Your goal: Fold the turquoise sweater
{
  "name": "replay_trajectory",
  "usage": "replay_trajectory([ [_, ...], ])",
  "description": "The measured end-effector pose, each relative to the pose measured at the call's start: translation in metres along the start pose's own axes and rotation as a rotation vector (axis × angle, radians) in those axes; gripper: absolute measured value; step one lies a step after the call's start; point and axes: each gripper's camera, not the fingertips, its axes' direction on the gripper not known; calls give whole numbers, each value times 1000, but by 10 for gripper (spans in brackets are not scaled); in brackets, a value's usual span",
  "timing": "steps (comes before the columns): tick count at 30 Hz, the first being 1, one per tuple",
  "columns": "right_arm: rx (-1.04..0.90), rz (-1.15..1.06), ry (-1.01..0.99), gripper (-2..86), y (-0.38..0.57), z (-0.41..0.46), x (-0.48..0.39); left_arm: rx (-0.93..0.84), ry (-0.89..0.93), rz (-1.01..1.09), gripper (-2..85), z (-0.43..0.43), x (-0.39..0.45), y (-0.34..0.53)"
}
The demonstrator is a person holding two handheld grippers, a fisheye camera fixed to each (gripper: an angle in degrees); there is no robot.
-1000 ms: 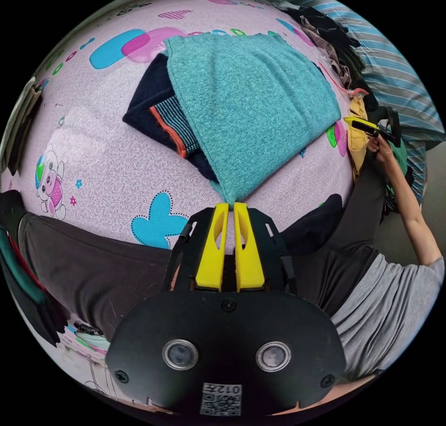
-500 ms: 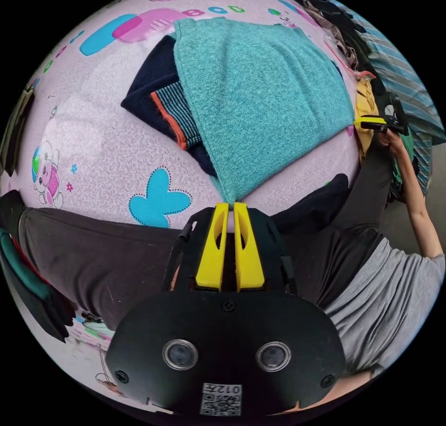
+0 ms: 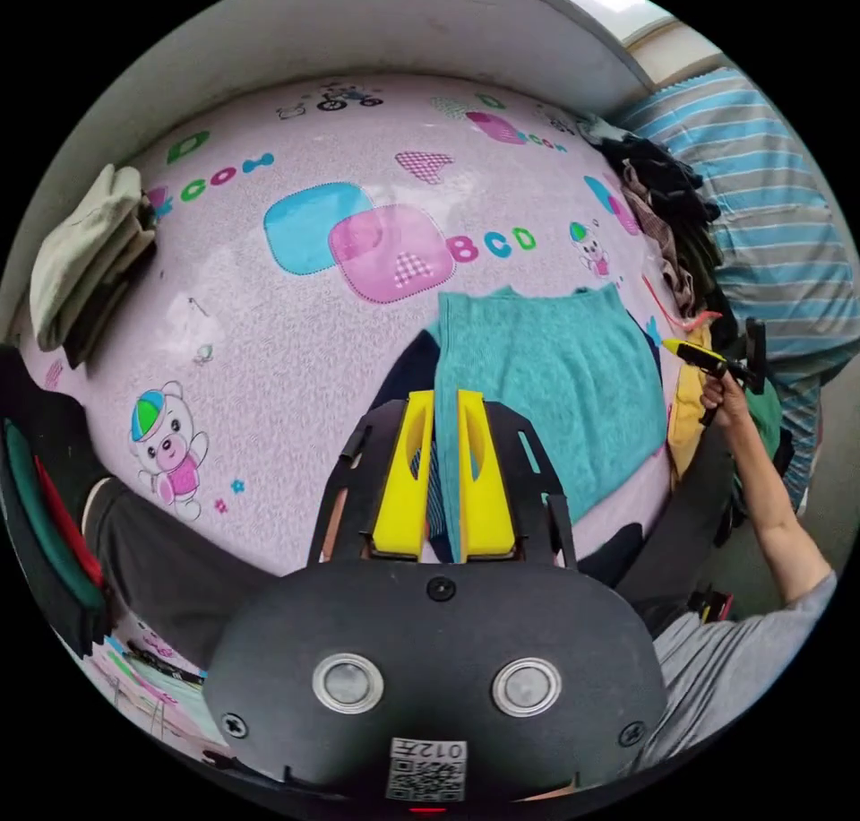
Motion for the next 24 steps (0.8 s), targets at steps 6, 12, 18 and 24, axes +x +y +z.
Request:
replay_trajectory([
  [6, -58, 46, 16, 63, -21, 30, 3, -75, 87, -39, 34, 34, -19, -24],
  [12, -74, -18, 50, 13, -5, 33, -17, -94, 41, 2, 22, 44, -25, -18],
  [18, 20, -14, -17, -6, 19, 5, -36, -13, 66, 47, 7, 19, -29, 1],
  [24, 132, -78, -26, -8, 45, -41, -73, 129, 77, 119, 4, -29, -35, 20],
])
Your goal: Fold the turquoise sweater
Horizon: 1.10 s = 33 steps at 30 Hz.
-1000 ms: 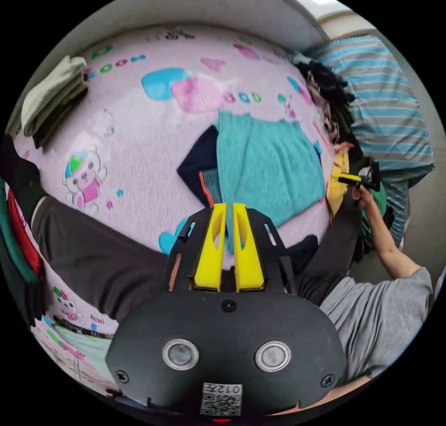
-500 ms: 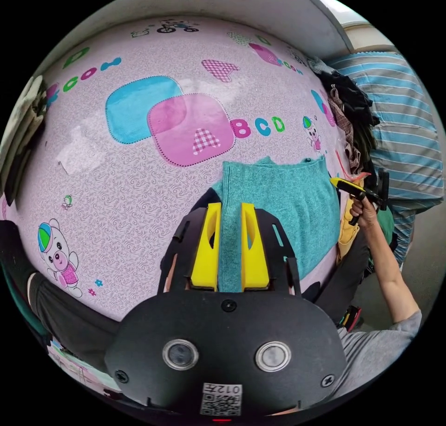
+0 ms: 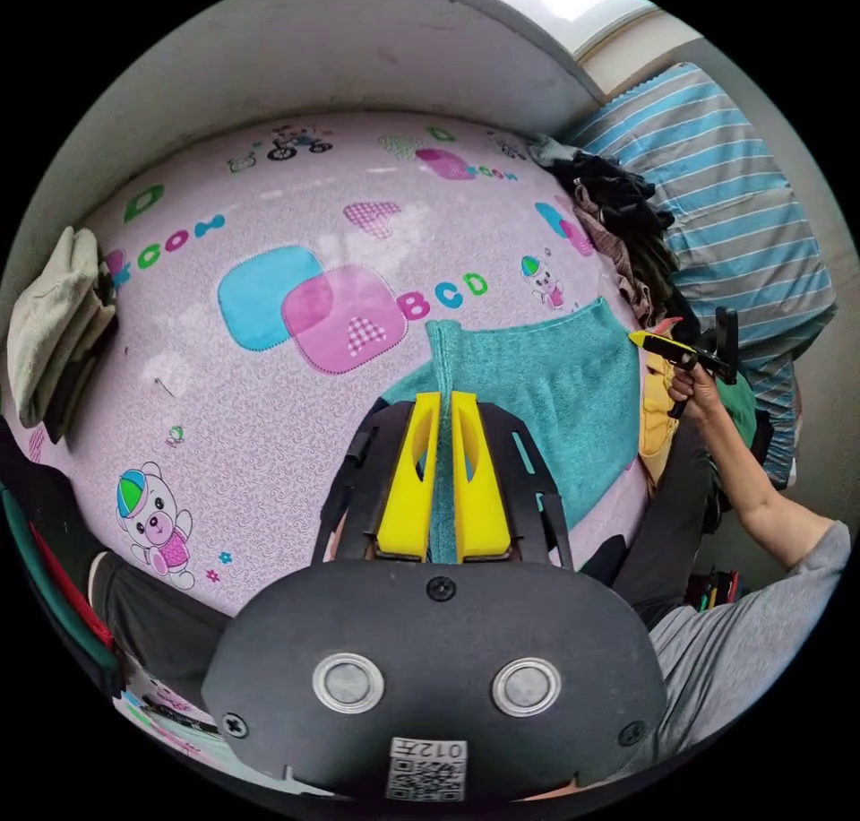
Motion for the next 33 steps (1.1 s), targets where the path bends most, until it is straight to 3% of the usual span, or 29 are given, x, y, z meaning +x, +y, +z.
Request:
replay_trajectory([
  [3, 10, 53, 6, -7, 3, 6, 0, -1, -4, -55, 5, 14, -21, 0],
  [7, -119, 141, 84, 3, 16, 62, -3, -125, -51, -151, 9, 70, -49, 7],
  [12, -62, 182, 121, 32, 36, 60, -37, -58, -18, -157, 20, 49, -64, 16],
  [17, 90, -143, 294, 34, 75, 19, -157, 6, 1, -210, 39, -5, -99, 49],
  [20, 222, -392, 377, 44, 121, 13, -258, 44, 156, -312, 50, -19, -130, 82],
  [22, 273, -446, 330, 50, 148, 18, -305, 73, 244, -384, 61, -19, -151, 108],
  [26, 116, -505, 153, 65, 192, 65, -392, -4, 239, -433, 92, -5, -164, 128],
  [33, -26, -821, 167, 85, 261, 138, -524, -65, 271, -489, 133, 17, -186, 141],
])
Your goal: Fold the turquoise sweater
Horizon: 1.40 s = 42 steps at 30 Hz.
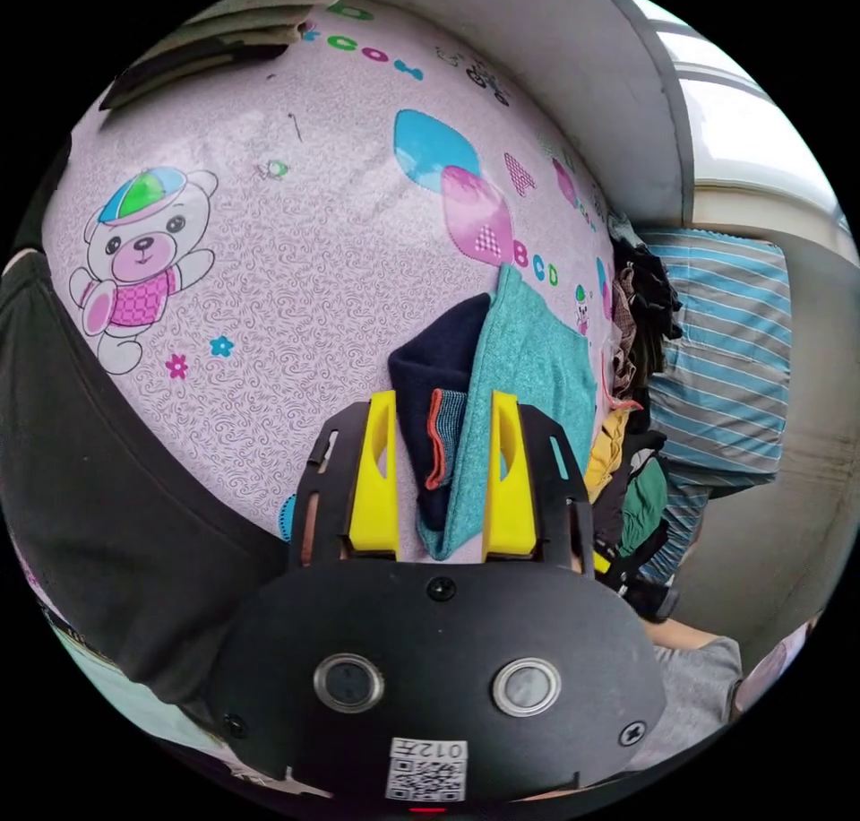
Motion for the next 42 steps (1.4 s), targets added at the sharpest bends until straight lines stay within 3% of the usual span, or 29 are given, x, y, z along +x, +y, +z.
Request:
replay_trajectory([
  [5, -50, -169, 67, 96, -34, 31, -71, -10, 17, -13, 139, 7, -12, -5],
  [14, -121, -218, 140, 108, -73, 71, -124, 17, 105, -11, 124, 10, -37, -8],
  [22, -174, -265, 209, 90, -81, 94, -149, 14, 79, 13, 56, 19, -42, -11],
  [29, -162, -77, 138, 21, -87, 81, -127, 35, 144, 62, 26, 0, -35, -3],
  [42, 80, 40, 24, 15, -73, 22, -99, 185, 199, 73, 17, -81, -1, 40],
])
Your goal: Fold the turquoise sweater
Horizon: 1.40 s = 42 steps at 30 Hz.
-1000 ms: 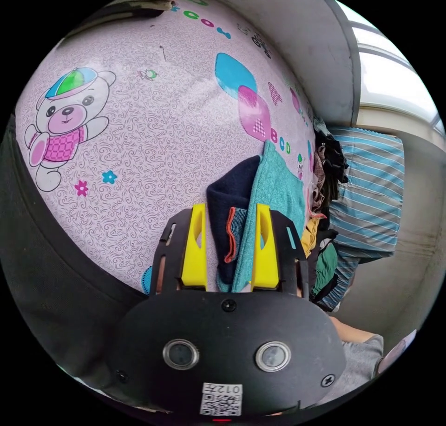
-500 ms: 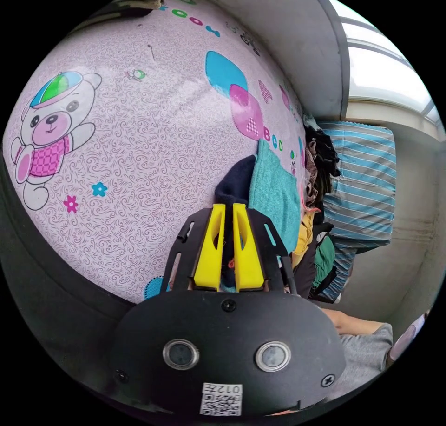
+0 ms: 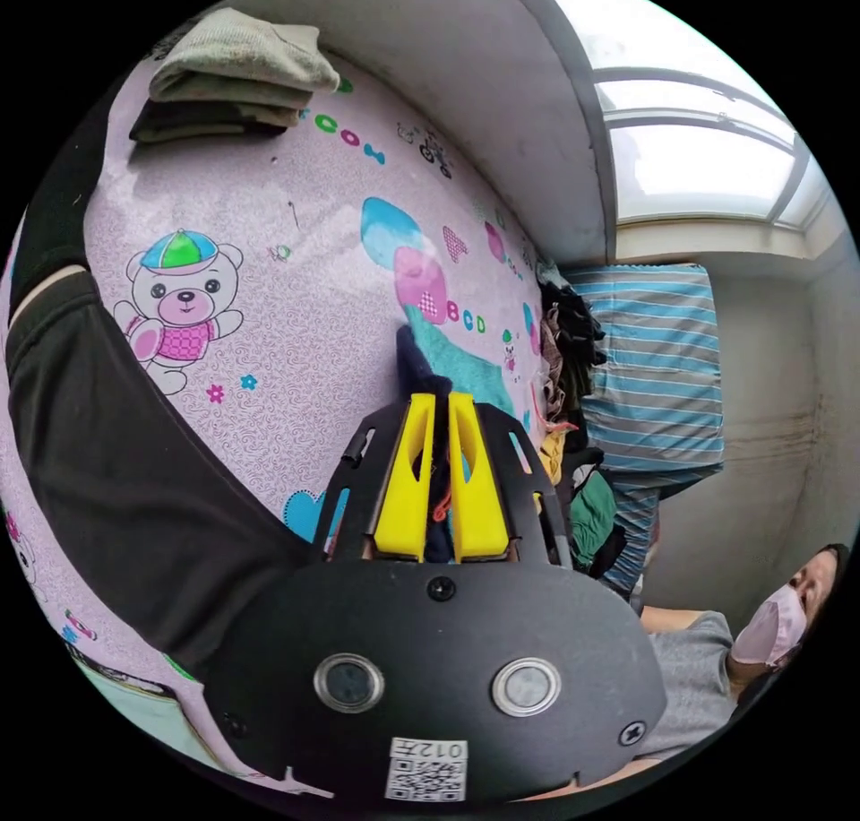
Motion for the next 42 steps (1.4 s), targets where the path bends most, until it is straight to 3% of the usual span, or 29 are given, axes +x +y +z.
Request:
replay_trajectory([
  [11, 157, 219, 5, 15, 84, -72, 107, 24, 117, 104, 17, 43, 117, 10],
  [18, 245, 455, 56, 12, 197, -134, 208, -154, 161, 338, 18, 178, 273, 16],
  [23, 192, 983, -37, 17, 339, -116, 309, -359, 24, 461, 19, 330, 335, 30],
  [25, 156, 1226, -163, 20, 388, -88, 339, -496, -69, 403, 23, 403, 327, 41],
  [27, 184, 1369, -300, 26, 425, -64, 356, -525, -44, 314, 27, 427, 318, 46],
  [30, 268, 1465, -407, 45, 458, -52, 368, -440, 73, 322, 34, 413, 329, 53],
  [35, 246, 1471, -385, 87, 473, -65, 395, -298, 23, 462, 48, 334, 351, 66],
  [42, 225, 1412, -345, 113, 473, -75, 435, -318, -342, 736, 90, 273, 360, 179],
])
